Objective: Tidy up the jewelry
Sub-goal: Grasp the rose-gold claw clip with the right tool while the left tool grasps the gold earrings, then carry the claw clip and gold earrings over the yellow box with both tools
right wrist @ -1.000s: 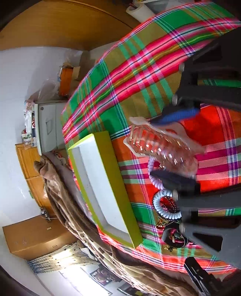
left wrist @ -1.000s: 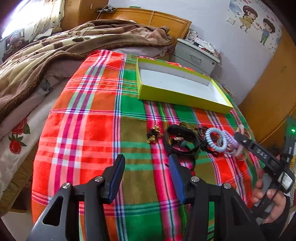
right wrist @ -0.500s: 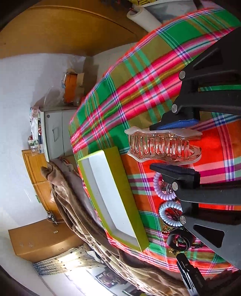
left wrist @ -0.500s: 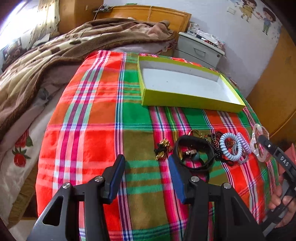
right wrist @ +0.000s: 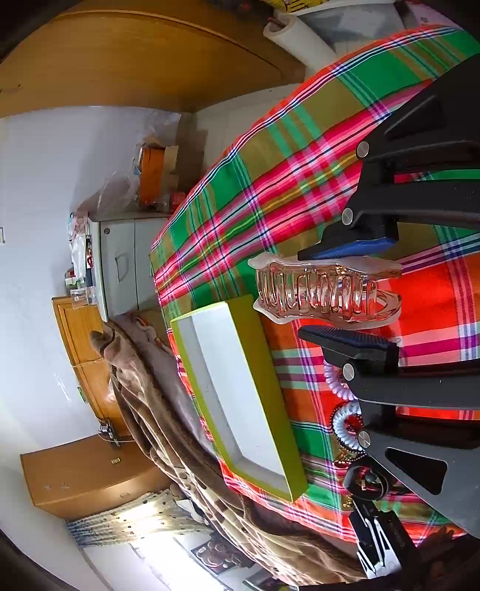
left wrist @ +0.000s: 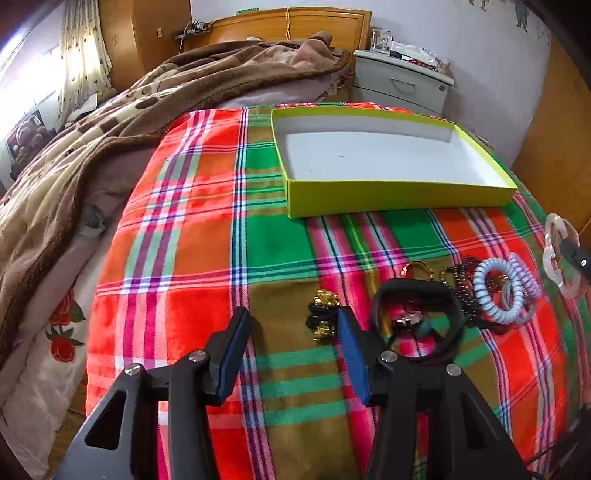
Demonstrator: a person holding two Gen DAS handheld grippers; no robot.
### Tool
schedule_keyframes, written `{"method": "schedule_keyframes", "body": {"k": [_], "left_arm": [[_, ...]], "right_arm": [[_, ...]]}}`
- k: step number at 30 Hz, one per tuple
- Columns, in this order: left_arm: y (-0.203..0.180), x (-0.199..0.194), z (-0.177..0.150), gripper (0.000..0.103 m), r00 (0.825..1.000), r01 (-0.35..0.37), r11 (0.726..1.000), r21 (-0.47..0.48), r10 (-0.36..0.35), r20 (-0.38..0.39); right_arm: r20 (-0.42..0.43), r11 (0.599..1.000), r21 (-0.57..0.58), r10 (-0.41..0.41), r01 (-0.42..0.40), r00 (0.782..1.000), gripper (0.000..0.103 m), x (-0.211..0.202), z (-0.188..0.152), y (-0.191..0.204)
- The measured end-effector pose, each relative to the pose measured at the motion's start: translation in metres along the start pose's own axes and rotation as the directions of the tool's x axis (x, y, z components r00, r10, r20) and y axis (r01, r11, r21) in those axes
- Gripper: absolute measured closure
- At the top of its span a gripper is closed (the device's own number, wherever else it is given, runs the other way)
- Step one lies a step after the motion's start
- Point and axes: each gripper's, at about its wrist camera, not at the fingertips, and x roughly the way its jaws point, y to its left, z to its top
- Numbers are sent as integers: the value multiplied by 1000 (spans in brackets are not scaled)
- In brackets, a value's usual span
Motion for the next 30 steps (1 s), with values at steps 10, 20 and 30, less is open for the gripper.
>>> {"method": "schedule_keyframes", "body": {"k": [10, 20, 30], "left_arm": [[8, 0, 2, 66, 1000, 20, 999, -42, -20, 6], [13, -1, 4, 85, 998, 65, 997, -53, -64, 10], [18, -21, 21, 86, 993, 108, 990, -88, -103, 59]], "right_arm": [[10, 1000, -18, 7, -7, 1000, 68, 1, 6, 5], [11, 999, -35, 16, -16, 1000, 68, 1, 9, 10], [37, 997, -66, 42, -39, 998, 68, -7, 24, 16]]}}
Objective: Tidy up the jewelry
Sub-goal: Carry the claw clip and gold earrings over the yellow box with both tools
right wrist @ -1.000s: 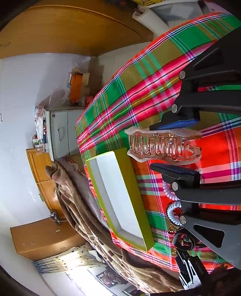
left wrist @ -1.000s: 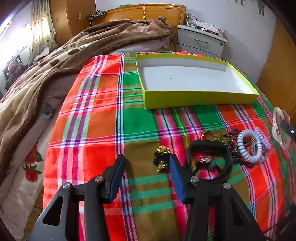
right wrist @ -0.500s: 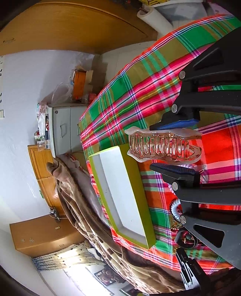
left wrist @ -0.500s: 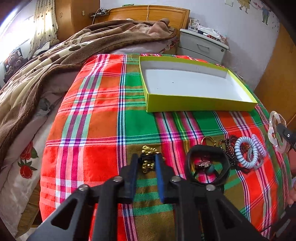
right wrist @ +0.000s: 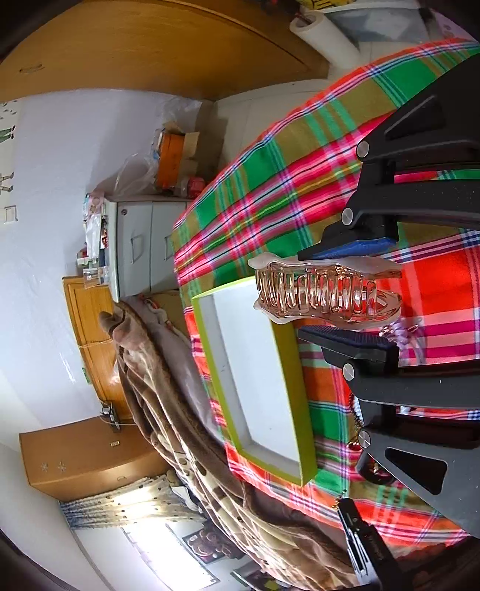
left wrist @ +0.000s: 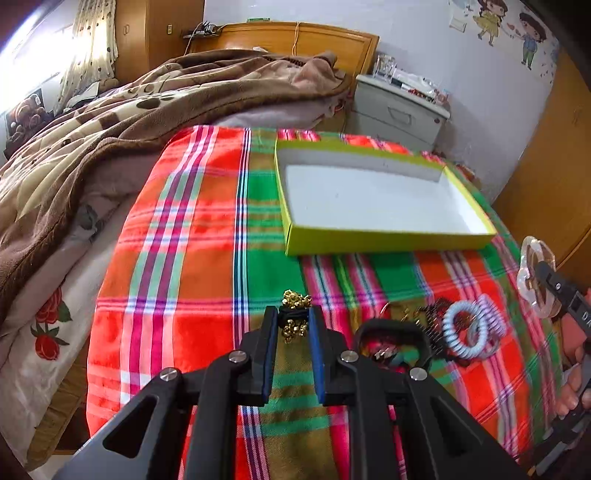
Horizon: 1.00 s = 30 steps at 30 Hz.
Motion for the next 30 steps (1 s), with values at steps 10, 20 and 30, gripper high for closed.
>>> {"method": "schedule_keyframes", "body": {"k": [10, 20, 30], "left_arm": [[-8, -8, 44, 86, 998, 40, 999, 23, -41, 56], [-15, 30, 93, 85, 996, 82, 996, 19, -83, 43], [-29, 75, 121, 85, 994, 107, 994, 36, -107, -7]], "right_arm": [[10, 997, -56, 61, -61, 998, 68, 15, 36, 13], [-5, 989, -142, 43, -43, 999, 68, 64, 69, 25], [-97, 979, -203, -2, -18, 995, 68, 127, 81, 30]]}}
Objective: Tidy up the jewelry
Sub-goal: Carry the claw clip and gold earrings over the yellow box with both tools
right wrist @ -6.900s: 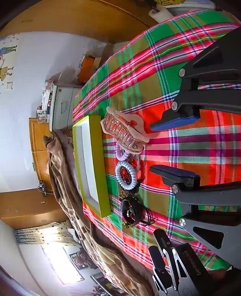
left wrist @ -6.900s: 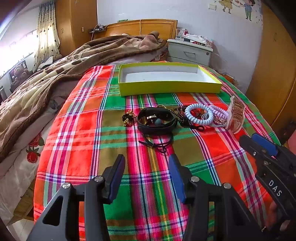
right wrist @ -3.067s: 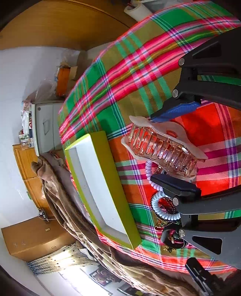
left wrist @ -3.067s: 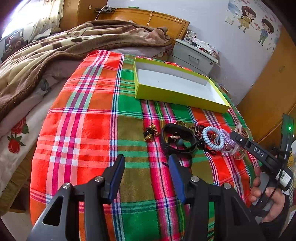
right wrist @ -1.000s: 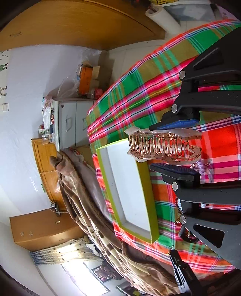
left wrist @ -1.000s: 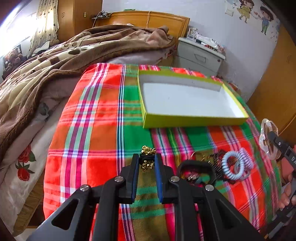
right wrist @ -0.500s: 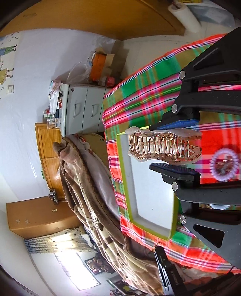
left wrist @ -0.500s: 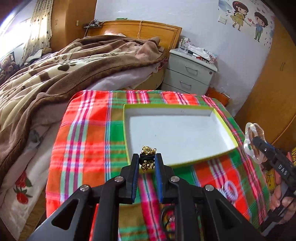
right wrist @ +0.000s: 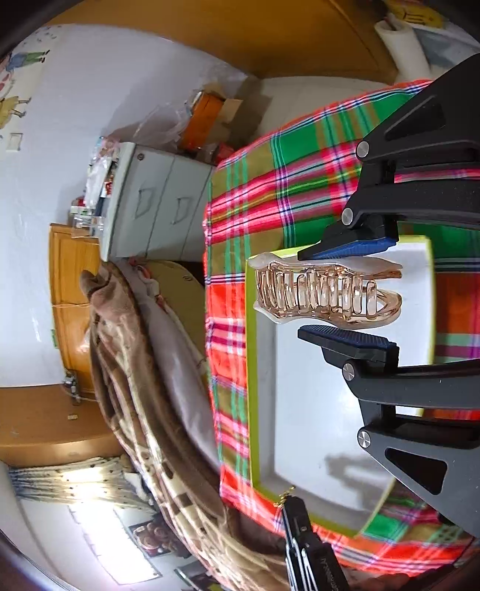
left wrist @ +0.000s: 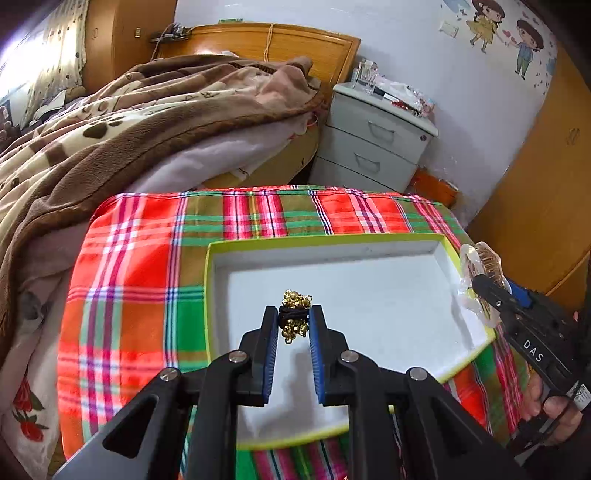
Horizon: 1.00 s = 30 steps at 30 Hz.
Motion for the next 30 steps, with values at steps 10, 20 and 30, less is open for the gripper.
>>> {"method": "schedule_keyframes", "body": {"k": [10, 20, 30], "left_arm": [[0, 32, 9, 85, 999, -16, 1000, 11, 16, -50], [8, 43, 6, 85, 997, -25, 1000, -1, 25, -76], [9, 49, 7, 85, 996, -36, 999, -11, 35, -85]], "right_arm": [[-9, 990, -128, -60, 58, 998, 80, 25, 7, 21], [-32, 994, -103, -28, 24, 999, 80, 36, 6, 20], [-52, 997, -75, -6, 2, 999, 80, 45, 5, 18]]}}
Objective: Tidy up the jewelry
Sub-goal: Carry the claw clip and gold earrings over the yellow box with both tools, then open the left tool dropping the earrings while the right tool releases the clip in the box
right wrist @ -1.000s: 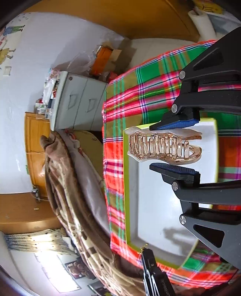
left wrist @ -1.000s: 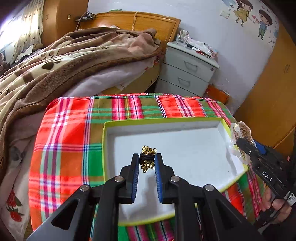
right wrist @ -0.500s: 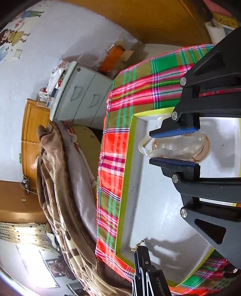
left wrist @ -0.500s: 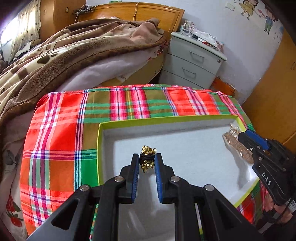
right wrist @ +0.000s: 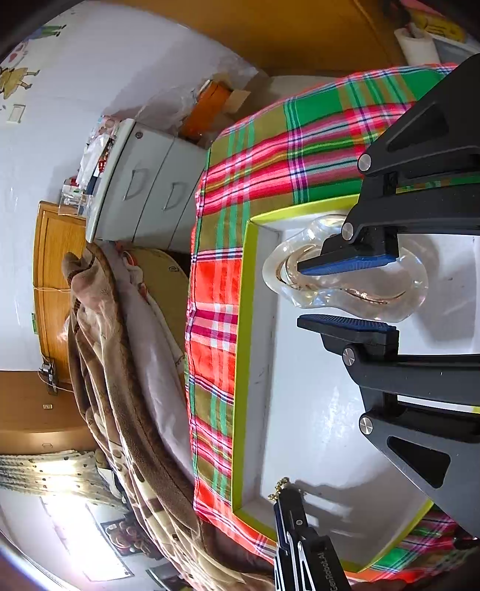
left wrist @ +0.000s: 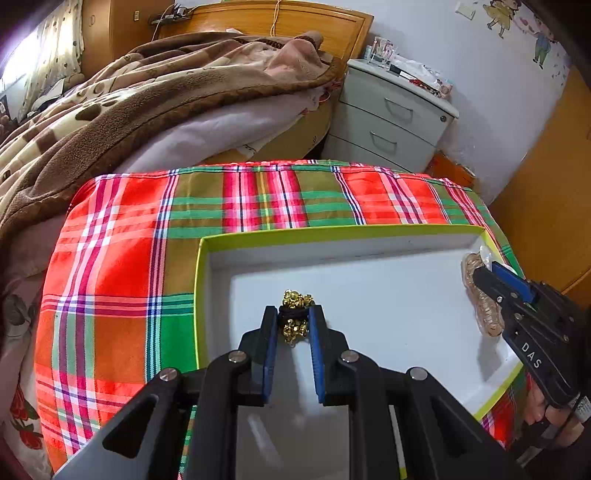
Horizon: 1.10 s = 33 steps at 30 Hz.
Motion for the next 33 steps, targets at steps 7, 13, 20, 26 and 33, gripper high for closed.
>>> {"method": "schedule_keyframes", "body": {"k": [7, 13, 20, 26, 33], "left_arm": [[-1, 1, 1, 77, 1000, -22, 1000, 7, 22, -6], [-1, -3, 1, 67, 1000, -28, 1000, 8, 28, -1], [2, -20, -1, 60, 1000, -15, 1000, 2, 14, 27], [4, -43, -9, 59, 998, 5, 1000, -7, -5, 60], [5, -79, -27, 57, 994, 32, 999, -22, -30, 106]], "right_arm": [[13, 1000, 8, 10, -10, 1000, 80, -5, 1, 0], [21, 1000, 18, 19, -19, 1000, 80, -9, 0, 0], [38, 999, 41, 29, -31, 999, 80, -20, -1, -2], [58, 996, 66, 48, -52, 997, 78, -37, -7, -5], [94, 993, 84, 75, -83, 993, 70, -68, -23, -11]]}}
